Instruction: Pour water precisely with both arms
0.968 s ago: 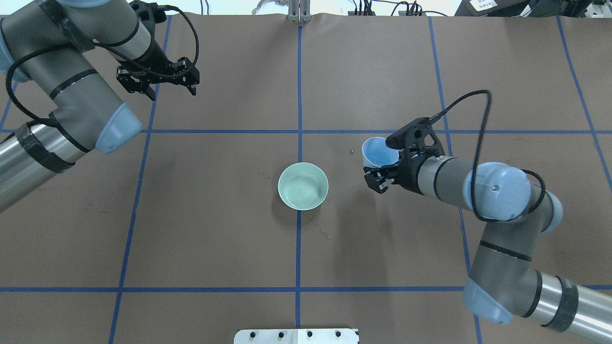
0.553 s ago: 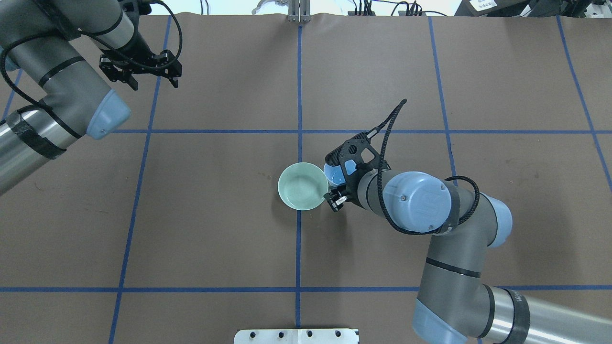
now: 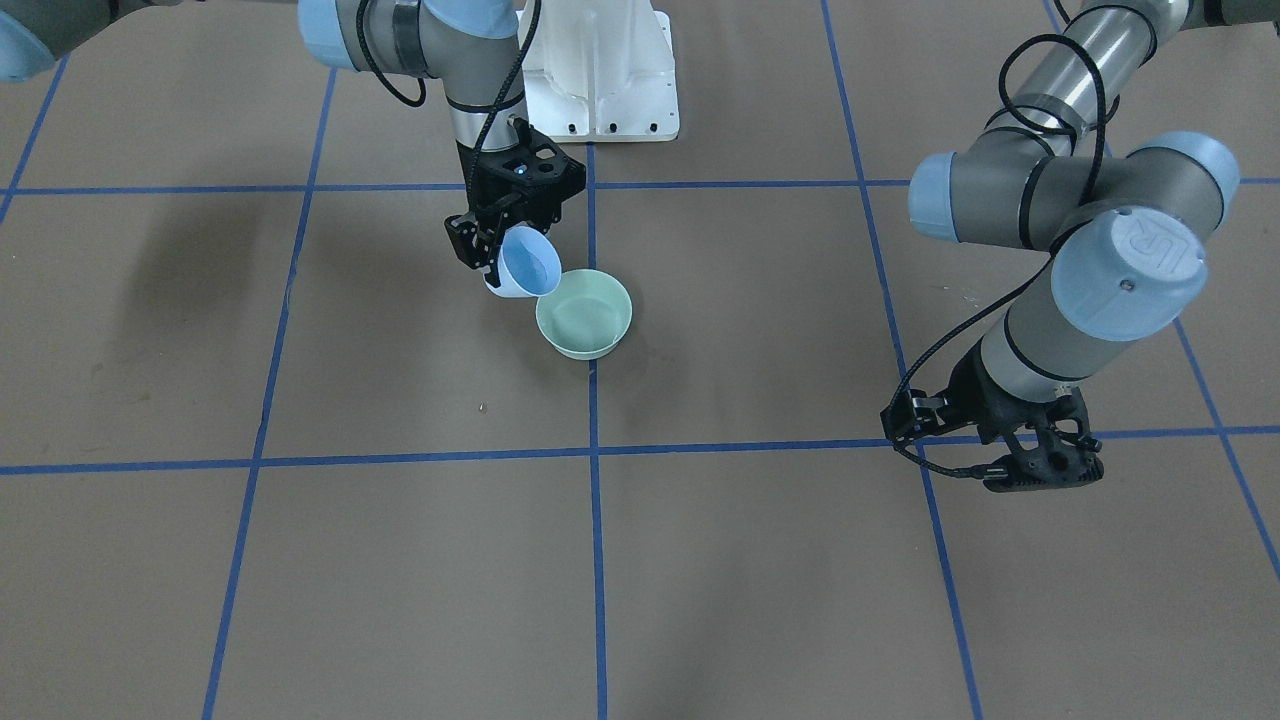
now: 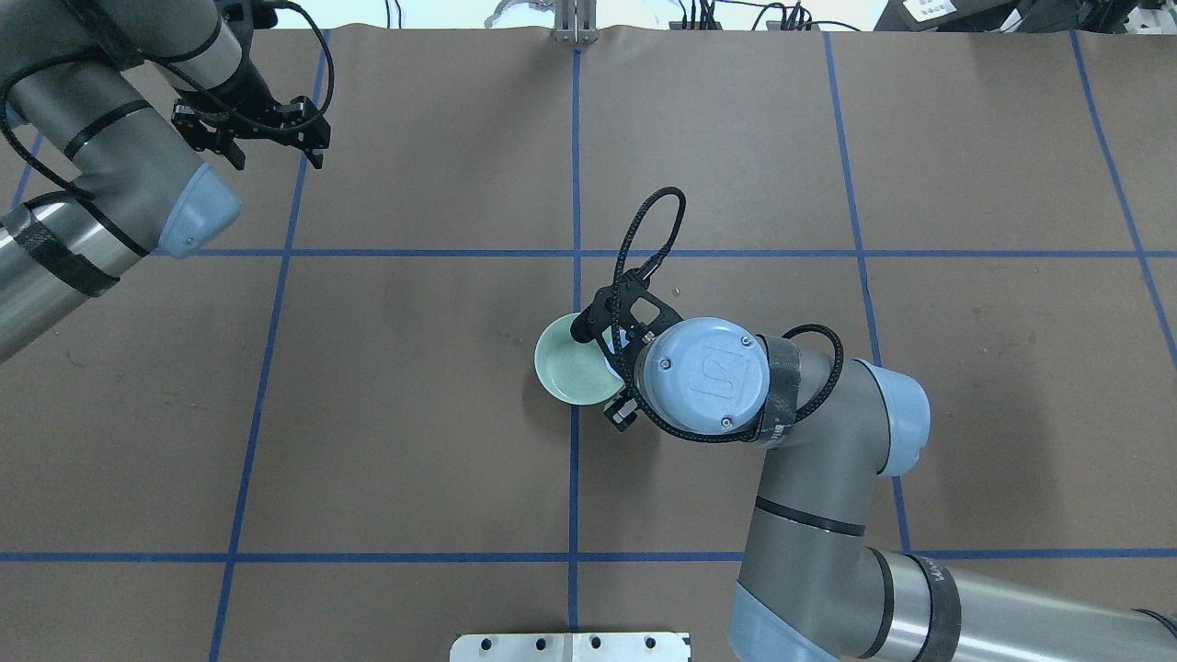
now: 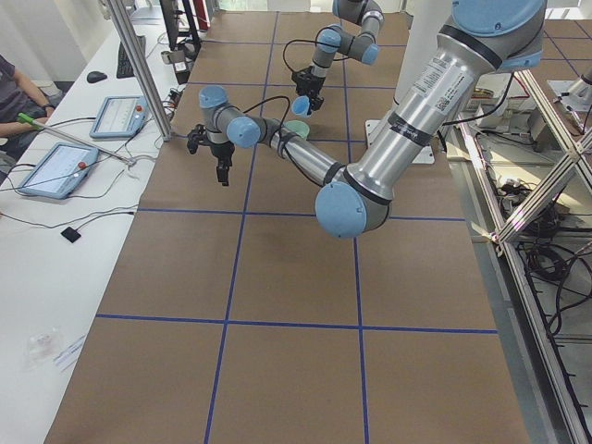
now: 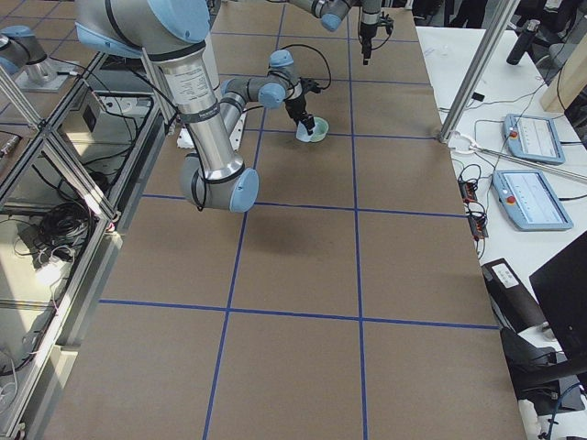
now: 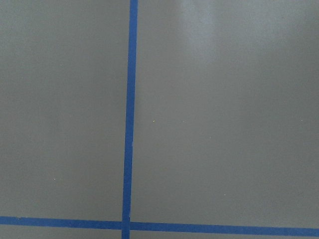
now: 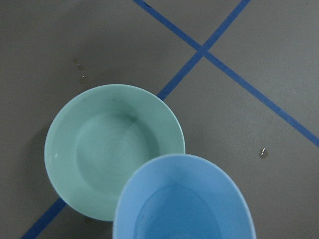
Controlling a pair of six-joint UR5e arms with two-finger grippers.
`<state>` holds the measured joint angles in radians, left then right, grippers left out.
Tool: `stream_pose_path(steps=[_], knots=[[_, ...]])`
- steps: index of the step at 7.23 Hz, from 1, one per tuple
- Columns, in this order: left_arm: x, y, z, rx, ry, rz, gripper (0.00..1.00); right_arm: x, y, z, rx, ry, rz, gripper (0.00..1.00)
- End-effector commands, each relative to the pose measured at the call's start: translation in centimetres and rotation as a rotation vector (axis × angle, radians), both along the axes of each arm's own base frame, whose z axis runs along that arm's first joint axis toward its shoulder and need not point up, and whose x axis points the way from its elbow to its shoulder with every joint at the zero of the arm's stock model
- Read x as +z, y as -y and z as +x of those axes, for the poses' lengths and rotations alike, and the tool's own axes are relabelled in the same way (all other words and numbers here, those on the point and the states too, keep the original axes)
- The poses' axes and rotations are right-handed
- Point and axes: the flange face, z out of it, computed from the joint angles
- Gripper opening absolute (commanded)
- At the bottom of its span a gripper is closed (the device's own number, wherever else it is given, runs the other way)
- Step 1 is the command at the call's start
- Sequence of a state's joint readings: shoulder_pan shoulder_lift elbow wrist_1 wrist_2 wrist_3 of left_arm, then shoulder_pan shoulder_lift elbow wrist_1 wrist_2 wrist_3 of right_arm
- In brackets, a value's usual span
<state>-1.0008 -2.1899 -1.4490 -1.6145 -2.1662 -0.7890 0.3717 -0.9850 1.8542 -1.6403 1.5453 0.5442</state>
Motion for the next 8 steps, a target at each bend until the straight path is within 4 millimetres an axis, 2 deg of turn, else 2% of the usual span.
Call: stream_pose_path(steps=[1,3,4,5,6,8], knots=[[0.9,-0.2,0.0,0.005,0.008,-0.009,0.99,-1.9,0.3,-0.9,-0.079,-0.127,0.019,0.0],[1.5,-0.5,0.0,0.005,0.012,-0.016,0.99,-2.0,0.7,-1.5,-0.107,-0.197,0.015,0.0],[1.9,-0.6,0.0,0.005,0.014,-0.02,0.99,-2.7,1.5,-3.5,-0.126,-0.251,0.005,0.0],[1.9,-0.6,0.0,0.006,0.014,-0.019,0.99,-3.3,1.8,-4.0,-0.144,-0.28,0.007,0.0],[2.0,-0.6,-0.1,0.006,0.015,-0.02,0.99,-3.0,1.8,-4.0,-0.16,-0.304,0.008,0.0],[2.4,-0.7,-0.1,0.005,0.017,-0.025,0.99,-4.4,2.4,-5.4,-0.212,-0.381,0.011,0.0]])
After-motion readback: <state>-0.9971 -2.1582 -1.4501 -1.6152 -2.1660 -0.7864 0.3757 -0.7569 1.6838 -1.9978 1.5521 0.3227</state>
